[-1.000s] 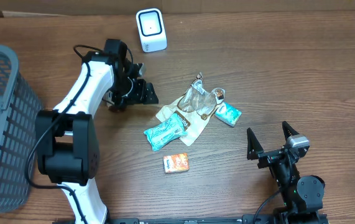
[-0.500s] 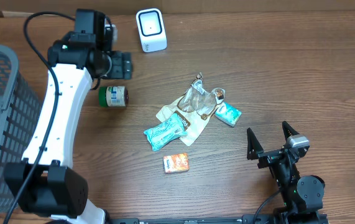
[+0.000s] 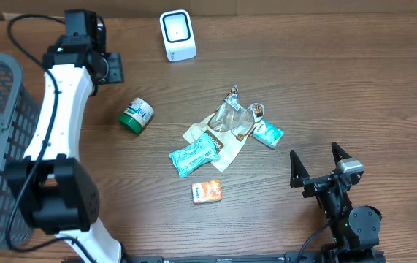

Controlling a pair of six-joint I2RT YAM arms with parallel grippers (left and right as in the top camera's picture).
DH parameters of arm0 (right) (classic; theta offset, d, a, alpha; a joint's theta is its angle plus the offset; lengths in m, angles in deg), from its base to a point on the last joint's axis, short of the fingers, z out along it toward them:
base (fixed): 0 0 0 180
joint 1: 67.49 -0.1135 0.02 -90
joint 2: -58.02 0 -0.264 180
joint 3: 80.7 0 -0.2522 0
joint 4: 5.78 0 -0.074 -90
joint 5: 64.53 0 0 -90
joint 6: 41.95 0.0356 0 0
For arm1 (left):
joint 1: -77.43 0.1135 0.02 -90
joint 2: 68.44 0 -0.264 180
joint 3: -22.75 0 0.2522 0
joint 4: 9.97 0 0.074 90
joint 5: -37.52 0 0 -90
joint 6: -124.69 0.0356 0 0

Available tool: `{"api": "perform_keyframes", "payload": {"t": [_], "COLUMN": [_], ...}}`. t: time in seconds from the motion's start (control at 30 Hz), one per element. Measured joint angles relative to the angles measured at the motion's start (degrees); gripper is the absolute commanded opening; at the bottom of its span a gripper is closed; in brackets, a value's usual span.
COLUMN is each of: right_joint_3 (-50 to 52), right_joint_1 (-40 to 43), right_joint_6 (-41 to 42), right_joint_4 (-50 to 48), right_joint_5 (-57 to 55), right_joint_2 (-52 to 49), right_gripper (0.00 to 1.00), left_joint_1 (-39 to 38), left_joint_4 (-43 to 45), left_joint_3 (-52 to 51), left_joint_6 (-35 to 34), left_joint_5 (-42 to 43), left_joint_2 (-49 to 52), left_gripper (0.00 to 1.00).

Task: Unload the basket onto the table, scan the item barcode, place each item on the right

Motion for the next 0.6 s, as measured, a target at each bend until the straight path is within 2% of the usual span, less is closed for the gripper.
{"api": "perform_keyframes", "payload": {"t": [0.3,0.6], "right_joint_3": [0.00,0.00], "right_joint_1": [-0.02,-0.02], "right_joint_6": [-0.02,0.00], "right_joint_4": [0.02,0.02], "right_joint_5": [0.02,0.02], "right_joint_2": [0.00,0.00], "right_gripper": [1.00,1.00], "left_joint_1": [-0.55,-2.64], "left_joint_4": [-0.13,-1.88], "left_joint_3": [-0.02,-0.02], "left_joint_6": [2.51,2.62], "left_joint_5": [3.48,6.51], "left_joint_2": [10.08,12.31], "left_gripper": [0.04,0.04]}}
